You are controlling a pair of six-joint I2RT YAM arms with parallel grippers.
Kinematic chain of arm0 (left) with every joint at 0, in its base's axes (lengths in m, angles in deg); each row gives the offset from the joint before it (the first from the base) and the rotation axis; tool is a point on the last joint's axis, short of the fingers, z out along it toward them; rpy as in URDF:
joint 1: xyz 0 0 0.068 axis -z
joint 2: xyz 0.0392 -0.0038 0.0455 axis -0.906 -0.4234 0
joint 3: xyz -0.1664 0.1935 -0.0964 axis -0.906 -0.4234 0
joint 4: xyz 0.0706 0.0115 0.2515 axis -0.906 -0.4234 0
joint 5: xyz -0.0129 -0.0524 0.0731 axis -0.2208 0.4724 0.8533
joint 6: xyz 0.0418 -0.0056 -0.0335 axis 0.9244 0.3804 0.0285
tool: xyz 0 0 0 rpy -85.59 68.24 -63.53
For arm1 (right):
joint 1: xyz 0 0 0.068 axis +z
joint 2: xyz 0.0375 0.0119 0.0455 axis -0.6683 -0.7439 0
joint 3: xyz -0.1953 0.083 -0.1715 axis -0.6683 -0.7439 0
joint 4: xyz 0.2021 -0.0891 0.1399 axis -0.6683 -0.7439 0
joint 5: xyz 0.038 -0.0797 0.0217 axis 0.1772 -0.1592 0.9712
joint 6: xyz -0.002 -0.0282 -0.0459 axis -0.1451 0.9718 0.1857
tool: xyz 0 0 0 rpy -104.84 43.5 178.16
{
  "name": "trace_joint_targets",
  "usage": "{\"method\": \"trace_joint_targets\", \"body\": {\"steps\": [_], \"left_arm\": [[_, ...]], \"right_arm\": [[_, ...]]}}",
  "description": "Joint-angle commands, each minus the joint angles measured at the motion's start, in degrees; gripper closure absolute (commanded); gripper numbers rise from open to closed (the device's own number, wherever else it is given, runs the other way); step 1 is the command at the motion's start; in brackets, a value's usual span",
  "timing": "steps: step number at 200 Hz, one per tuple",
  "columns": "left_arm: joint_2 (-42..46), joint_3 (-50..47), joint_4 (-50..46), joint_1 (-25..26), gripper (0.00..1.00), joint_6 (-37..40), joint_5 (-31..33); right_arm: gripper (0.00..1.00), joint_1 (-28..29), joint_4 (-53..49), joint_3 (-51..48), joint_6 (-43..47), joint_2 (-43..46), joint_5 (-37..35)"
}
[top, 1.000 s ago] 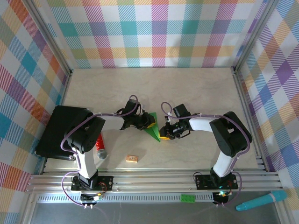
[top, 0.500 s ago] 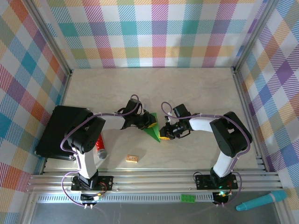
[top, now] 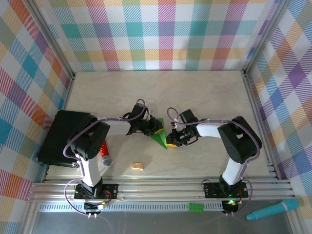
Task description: Fold a paper plane with a square sheet of paper (pick it up from the middle)
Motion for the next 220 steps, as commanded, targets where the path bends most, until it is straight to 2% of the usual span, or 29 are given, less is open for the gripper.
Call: {"method": "trace_joint_targets", "body": {"steps": [1,52,131,220], "left_arm": [[-0.96,1.53,-0.94,0.75,0.81,0.66,-1.42],[-1.18,1.73,-1.02,0.8,0.81,0.58,-1.51],[0.28,1.97,-1.73,0.65,0.81,0.49,0.54],[0.96,0.6,-2.09,-0.22,0.83,0.49,1.57]], "right_arm": [[0.82,0.47,-0.64,-0.55,1.39,-1.34,0.99],[0.86,0.75,-1.13,-0.45,1.6,-2.25,0.37],[0.86,1.45,-4.35,-0.02,3.86,-4.36,-4.41],[0.87,1.48,-6.29,1.09,4.49,-5.47,-6.59]]}}
